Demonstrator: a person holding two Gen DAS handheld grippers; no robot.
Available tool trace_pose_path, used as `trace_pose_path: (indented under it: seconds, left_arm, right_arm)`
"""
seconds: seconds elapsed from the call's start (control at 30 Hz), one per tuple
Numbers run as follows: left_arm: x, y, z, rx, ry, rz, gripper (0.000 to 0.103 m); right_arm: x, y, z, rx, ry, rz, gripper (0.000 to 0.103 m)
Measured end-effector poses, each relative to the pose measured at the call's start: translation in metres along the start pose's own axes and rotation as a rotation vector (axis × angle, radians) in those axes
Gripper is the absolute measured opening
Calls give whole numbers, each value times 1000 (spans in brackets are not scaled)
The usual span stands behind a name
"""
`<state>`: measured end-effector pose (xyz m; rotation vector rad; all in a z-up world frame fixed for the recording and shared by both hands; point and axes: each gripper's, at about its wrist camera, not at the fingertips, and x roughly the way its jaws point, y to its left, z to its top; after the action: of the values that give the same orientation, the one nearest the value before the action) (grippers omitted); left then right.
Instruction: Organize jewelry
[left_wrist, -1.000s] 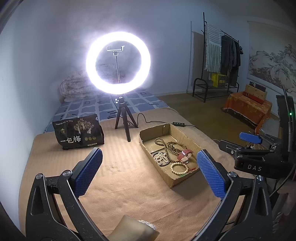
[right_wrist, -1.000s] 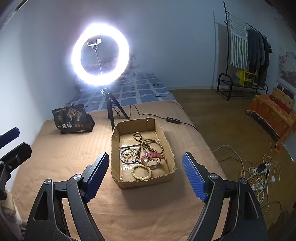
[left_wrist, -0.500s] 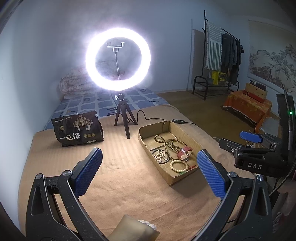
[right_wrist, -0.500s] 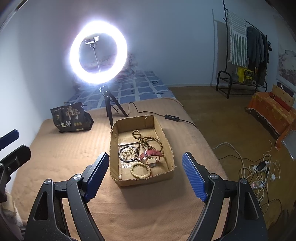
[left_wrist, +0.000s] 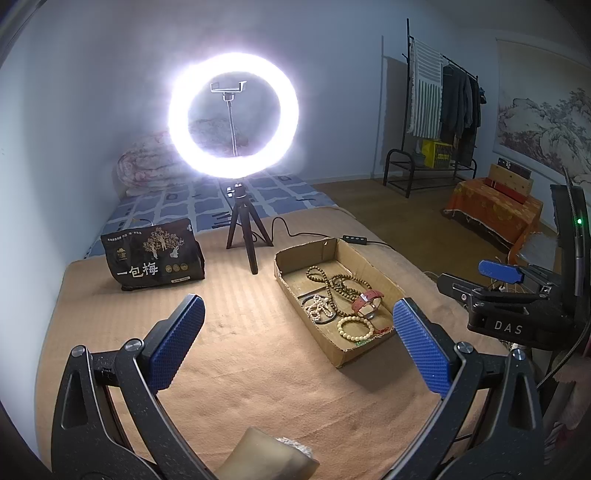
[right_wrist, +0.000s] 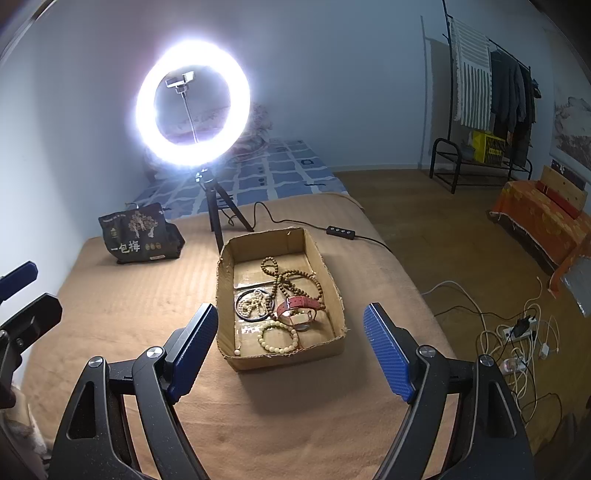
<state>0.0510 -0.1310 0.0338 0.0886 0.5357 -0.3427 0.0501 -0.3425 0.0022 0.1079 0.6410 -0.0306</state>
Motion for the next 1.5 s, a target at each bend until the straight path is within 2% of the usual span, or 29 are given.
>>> trace_pose_path:
  seconds: [1.5]
  left_arm:
    - [1, 1, -3, -8, 7, -1, 103]
  right_arm:
    - [3, 0, -4, 5, 12, -3, 81]
